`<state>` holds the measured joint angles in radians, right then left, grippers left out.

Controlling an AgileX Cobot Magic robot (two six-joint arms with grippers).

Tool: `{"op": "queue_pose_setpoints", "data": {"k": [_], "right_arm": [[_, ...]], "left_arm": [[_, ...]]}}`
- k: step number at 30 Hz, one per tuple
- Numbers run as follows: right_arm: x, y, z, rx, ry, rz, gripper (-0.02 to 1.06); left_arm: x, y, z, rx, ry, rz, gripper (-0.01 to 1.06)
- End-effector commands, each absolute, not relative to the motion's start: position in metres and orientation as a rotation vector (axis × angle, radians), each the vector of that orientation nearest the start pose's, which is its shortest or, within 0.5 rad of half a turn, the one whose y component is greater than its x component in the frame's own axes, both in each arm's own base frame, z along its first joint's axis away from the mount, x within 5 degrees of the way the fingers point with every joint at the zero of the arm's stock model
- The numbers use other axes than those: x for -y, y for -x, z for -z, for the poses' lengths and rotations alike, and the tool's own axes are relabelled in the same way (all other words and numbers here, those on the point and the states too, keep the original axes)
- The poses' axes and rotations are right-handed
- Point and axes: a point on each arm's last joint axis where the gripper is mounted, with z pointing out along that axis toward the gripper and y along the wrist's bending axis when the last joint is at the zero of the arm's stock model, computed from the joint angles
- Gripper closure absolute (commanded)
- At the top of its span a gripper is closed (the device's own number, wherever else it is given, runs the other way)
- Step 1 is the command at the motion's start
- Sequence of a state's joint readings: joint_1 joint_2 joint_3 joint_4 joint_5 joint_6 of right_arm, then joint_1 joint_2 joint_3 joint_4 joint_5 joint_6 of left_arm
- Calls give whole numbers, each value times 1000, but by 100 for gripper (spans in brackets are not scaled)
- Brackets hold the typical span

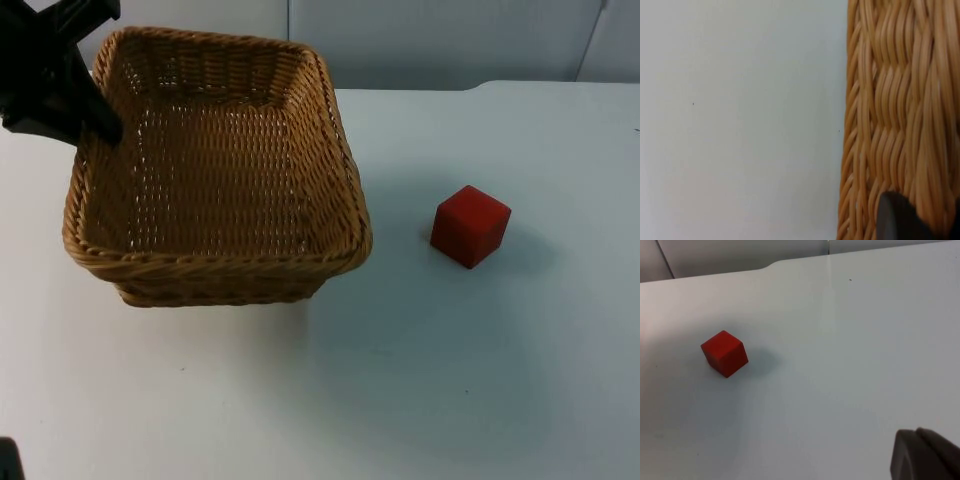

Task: Pick up the basket with the left hand and place the cube into the basket with the right hand.

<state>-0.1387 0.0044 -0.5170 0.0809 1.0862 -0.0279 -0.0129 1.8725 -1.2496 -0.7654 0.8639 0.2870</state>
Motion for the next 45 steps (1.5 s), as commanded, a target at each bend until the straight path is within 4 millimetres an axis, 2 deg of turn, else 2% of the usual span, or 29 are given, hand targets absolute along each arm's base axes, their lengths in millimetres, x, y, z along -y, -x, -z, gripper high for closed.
{"op": "queue_pose_setpoints", "data": {"k": [1, 7, 11, 15, 16, 19, 20, 21, 23, 25, 26, 31, 32, 34, 36, 38, 40, 43, 45], "right_arm": [[-8, 6, -280, -2038, -114, 6, 105], [-8, 6, -280, -2038, -112, 8, 105], [-6, -4, -281, -2103, -84, 22, 105], [-3, -26, -290, -2153, -67, 35, 105], [-3, -26, -290, -2153, -67, 35, 105], [2, -57, -303, -2165, -78, 35, 105], [4, -68, -303, -2197, -83, 29, 105], [4, -68, -303, -2197, -83, 29, 105], [7, -89, -302, -2284, -91, 19, 105], [10, -113, -293, -2406, -74, 14, 104], [10, -113, -293, -2406, -74, 14, 104], [17, -165, -255, -2627, -51, -25, 95], [17, -165, -255, -2627, -51, -25, 95], [17, -183, -242, -2716, -77, -79, 89], [15, -197, -238, -2772, -57, -146, 85], [13, -204, -240, -2777, -45, -190, 84], [11, -216, -253, -2732, 5, -241, 84], [8, -222, -266, -2684, 70, -273, 84], [1, -227, -278, -2642, 178, -288, 84]], "left_arm": [[54, -374, -209, -2720, 241, 872, 105], [52, -377, -209, -2697, 254, 850, 105], [51, -379, -209, -2680, 263, 833, 105], [51, -379, -209, -2680, 263, 833, 105], [51, -379, -209, -2680, 263, 833, 105], [51, -379, -209, -2672, 267, 826, 105], [51, -380, -209, -2670, 268, 824, 105], [51, -380, -209, -2670, 268, 824, 105], [50, -380, -209, -2662, 272, 817, 105], [50, -381, -209, -2659, 274, 814, 105], [50, -381, -209, -2659, 274, 814, 105], [50, -381, -209, -2654, 276, 809, 105], [50, -381, -209, -2654, 276, 809, 105], [50, -381, -209, -2654, 276, 809, 105], [50, -382, -209, -2650, 278, 806, 105], [50, -382, -209, -2650, 278, 806, 105], [49, -382, -209, -2643, 269, 797, 105], [49, -383, -210, -2633, 238, 780, 105], [48, -384, -210, -2627, 224, 771, 105]]}}
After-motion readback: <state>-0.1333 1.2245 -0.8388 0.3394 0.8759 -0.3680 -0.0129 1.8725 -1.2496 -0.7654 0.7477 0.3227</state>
